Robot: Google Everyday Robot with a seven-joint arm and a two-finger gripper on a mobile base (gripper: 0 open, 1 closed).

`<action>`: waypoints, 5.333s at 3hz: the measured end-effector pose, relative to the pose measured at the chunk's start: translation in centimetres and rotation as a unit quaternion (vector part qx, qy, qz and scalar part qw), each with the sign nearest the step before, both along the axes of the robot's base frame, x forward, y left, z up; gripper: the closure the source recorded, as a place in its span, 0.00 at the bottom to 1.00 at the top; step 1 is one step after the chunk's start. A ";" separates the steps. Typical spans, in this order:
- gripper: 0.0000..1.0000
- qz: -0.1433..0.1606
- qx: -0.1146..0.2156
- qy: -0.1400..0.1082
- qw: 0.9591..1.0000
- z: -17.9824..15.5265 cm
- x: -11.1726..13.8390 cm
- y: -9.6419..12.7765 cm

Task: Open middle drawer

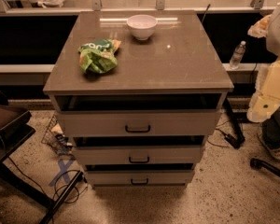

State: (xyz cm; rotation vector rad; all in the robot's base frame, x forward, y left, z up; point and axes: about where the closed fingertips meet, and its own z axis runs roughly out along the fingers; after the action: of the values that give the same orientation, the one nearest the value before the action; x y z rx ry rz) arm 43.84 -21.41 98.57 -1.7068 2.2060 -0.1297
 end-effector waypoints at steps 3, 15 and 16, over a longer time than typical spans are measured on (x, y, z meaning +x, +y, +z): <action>0.00 -0.014 0.087 -0.016 0.996 -8.9 -2.0 -1.1; 0.00 0.009 0.206 -0.004 0.979 -49.8 7.7 5.9; 0.00 0.024 0.210 0.003 0.977 -52.8 9.1 6.7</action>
Offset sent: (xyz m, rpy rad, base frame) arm -0.0002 -0.0073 -0.0779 0.1667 -0.0504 -0.0189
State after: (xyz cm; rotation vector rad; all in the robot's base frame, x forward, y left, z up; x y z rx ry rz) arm 52.94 -14.72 45.73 -1.5187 2.0120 0.3313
